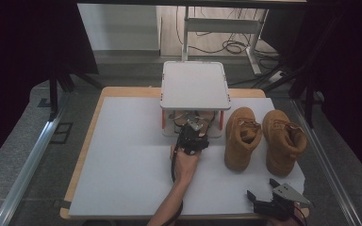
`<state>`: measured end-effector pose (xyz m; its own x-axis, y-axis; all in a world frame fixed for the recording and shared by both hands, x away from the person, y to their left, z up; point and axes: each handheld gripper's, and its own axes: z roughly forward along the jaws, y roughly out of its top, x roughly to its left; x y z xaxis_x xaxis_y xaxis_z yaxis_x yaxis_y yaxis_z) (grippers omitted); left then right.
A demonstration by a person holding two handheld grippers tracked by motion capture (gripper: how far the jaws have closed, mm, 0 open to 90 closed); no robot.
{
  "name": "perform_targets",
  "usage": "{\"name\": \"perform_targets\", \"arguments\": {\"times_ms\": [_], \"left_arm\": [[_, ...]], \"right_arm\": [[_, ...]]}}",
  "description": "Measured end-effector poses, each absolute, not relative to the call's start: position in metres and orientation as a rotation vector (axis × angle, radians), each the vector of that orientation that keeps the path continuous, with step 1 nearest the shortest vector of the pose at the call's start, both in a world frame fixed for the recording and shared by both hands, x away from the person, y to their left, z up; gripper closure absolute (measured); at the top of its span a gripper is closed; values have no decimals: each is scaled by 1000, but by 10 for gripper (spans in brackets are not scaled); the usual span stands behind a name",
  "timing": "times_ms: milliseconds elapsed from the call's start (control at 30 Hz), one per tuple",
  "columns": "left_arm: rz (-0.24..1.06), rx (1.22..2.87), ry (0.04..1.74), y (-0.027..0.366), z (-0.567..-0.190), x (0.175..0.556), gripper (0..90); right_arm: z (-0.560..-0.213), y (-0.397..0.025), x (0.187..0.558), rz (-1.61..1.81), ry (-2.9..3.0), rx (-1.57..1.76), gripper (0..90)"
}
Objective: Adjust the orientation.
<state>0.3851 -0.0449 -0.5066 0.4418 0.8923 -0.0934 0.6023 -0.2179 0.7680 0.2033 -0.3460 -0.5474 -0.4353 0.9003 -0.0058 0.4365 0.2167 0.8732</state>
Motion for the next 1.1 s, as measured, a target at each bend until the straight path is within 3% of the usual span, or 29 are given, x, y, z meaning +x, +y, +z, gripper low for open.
{"name": "perform_targets", "arguments": {"times_ms": [233,367,467,533,567,633,667,1100], "left_arm": [[466,1928,1204,-32,-502,370,431],[457,1932,1164,-22,-499,362,532],[430,1939,1139,-12,-499,359,662],[421,1942,1130,-9,-500,359,689],[394,1947,1116,-7,-501,358,771],[390,1953,1105,-7,-501,358,801],[384,1956,1098,-7,-502,358,865],[400,1988,1068,-22,-501,363,894]], "right_arm": [[-547,-346,203,1153,1968,1233,0],[-547,-346,203,1151,1970,1231,0],[-547,-346,203,1151,1970,1231,0],[-547,-346,203,1151,1970,1231,0],[-547,-346,203,1151,1970,1231,0],[-547,-346,203,1151,1970,1231,0],[-547,-346,203,1151,1969,1232,0],[-547,-346,203,1151,1969,1232,0]]}}
